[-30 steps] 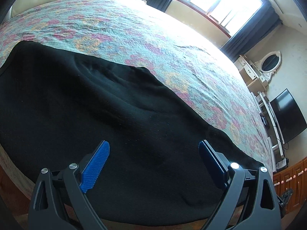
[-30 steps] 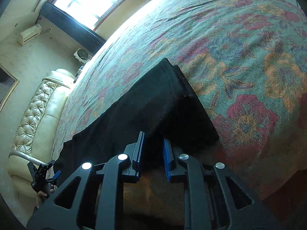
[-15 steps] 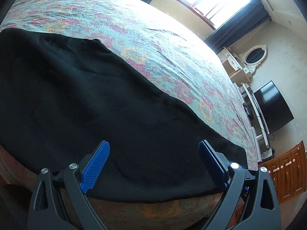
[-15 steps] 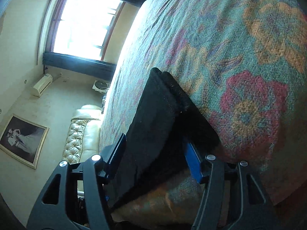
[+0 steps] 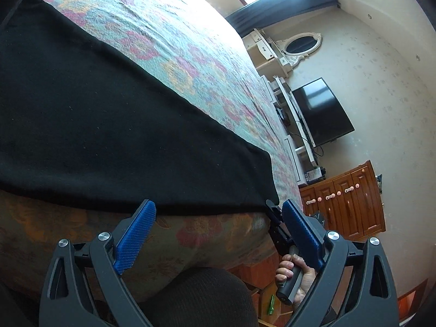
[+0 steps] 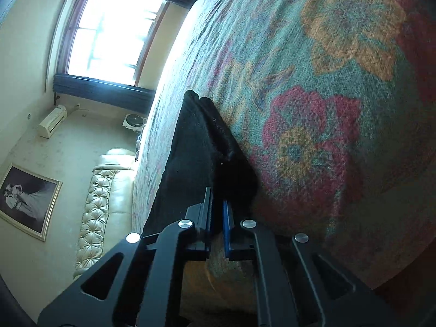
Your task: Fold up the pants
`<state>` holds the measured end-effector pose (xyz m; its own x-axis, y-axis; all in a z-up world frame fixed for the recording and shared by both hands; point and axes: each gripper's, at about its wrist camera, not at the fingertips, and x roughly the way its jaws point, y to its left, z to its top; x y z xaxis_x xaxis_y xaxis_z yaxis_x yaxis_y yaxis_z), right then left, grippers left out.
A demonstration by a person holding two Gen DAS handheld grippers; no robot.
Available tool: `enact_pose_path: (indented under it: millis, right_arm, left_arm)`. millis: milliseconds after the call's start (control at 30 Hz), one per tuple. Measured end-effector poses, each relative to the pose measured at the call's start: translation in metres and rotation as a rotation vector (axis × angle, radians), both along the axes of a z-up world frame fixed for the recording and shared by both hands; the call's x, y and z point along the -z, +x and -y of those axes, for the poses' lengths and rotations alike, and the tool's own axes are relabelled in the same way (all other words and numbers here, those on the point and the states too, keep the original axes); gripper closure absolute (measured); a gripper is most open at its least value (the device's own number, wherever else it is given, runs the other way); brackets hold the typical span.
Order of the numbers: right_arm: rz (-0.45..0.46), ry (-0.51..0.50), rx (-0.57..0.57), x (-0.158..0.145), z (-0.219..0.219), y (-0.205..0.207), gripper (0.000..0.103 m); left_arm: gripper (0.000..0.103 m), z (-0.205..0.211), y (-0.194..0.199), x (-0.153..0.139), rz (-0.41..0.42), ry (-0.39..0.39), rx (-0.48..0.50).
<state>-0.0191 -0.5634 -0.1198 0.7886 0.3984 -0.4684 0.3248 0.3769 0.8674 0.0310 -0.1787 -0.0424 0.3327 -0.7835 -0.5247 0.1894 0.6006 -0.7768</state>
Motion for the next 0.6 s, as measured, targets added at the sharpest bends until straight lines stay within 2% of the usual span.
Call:
enact_pose_path:
  millis: [100, 233, 367, 400, 467, 600]
  right_arm:
    - [0.007, -0.045, 0.002, -0.007, 0.004, -0.005, 0.097]
    - [0.003, -0.04, -0.025, -0.003, 0.009, -0.005, 0.097]
    - [0.042, -0.009, 0.01, -0.005, 0.027, -0.028, 0.08]
    - [0.045, -0.012, 0.029, -0.008, 0.032, -0.033, 0.077]
    - [0.034, -0.026, 0.066, -0.011, 0.043, -0.042, 0.076]
    - [0.014, 0.01, 0.068, 0.003, 0.053, -0.044, 0.076]
  left_arm:
    - [0.01, 0.011, 0.0, 0.003, 0.0, 0.003, 0.012]
    - [0.01, 0.014, 0.006, 0.003, 0.021, -0.013, 0.001]
    - [0.01, 0.018, 0.016, 0.016, 0.007, 0.029, 0.031]
    - [0.01, 0.015, 0.014, 0.021, 0.003, 0.014, 0.035]
    - [0.01, 0.008, 0.013, 0.027, 0.006, -0.023, 0.038]
    - [0.01, 0.009, 0.012, 0.027, 0.017, -0.027, 0.039]
